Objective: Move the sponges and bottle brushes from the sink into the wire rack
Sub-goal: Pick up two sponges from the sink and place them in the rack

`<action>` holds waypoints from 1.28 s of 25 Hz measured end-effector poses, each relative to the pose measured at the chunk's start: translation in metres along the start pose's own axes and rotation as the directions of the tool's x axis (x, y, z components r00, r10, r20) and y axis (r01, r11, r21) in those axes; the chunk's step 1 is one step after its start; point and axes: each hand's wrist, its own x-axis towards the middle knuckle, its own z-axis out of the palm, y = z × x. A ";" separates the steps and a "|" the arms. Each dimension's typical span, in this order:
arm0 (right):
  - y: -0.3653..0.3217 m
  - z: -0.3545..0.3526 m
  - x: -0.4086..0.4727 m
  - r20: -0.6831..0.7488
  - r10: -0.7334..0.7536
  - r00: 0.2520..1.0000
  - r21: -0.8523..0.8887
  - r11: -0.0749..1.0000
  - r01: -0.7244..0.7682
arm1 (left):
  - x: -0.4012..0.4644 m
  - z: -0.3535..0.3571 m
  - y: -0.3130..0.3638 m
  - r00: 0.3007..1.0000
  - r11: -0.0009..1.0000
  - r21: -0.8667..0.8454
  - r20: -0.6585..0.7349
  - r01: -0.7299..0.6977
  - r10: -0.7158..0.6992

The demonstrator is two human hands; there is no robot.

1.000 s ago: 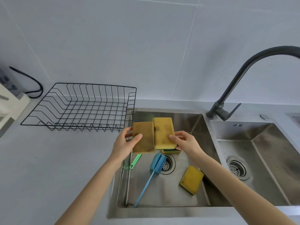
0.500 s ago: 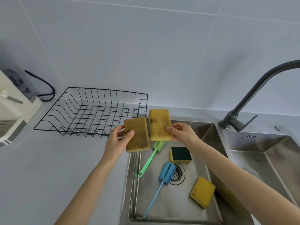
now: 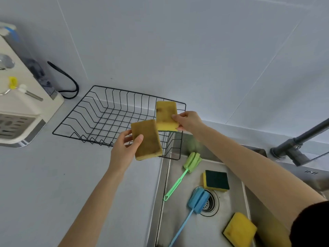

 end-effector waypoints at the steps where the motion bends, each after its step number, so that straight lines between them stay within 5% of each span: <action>1: -0.002 0.007 0.008 0.003 0.006 1.000 -0.036 0.999 -0.005 | 0.005 -0.003 0.000 1.000 1.000 0.002 -0.019 0.003 -0.003; 4: -0.005 0.025 0.029 -0.001 -0.013 1.000 -0.233 0.972 0.013 | 0.019 -0.011 -0.002 0.999 1.000 0.005 -0.046 0.017 -0.017; 7: -0.008 0.041 0.041 0.029 -0.079 0.996 -0.530 0.844 0.082 | 0.028 -0.015 -0.004 0.998 0.999 -0.004 -0.049 0.032 -0.032; 11: -0.012 0.057 0.052 0.030 -0.122 0.992 -0.709 0.697 0.107 | 0.032 -0.018 -0.005 0.998 0.999 -0.036 -0.047 0.029 -0.031; 17: -0.013 0.069 0.054 0.025 -0.212 0.977 -0.848 0.512 0.133 | 0.037 -0.019 -0.008 0.999 0.999 -0.030 -0.041 0.027 -0.028; 25: 0.005 0.061 0.049 0.271 -0.345 0.899 -0.922 0.175 0.345 | 0.042 -0.018 -0.006 1.000 1.000 -0.015 -0.023 0.019 -0.019; 32: 0.021 0.067 0.044 0.275 -0.312 0.910 -0.924 0.178 0.340 | 0.043 -0.017 -0.007 1.000 1.000 -0.009 -0.012 0.020 -0.020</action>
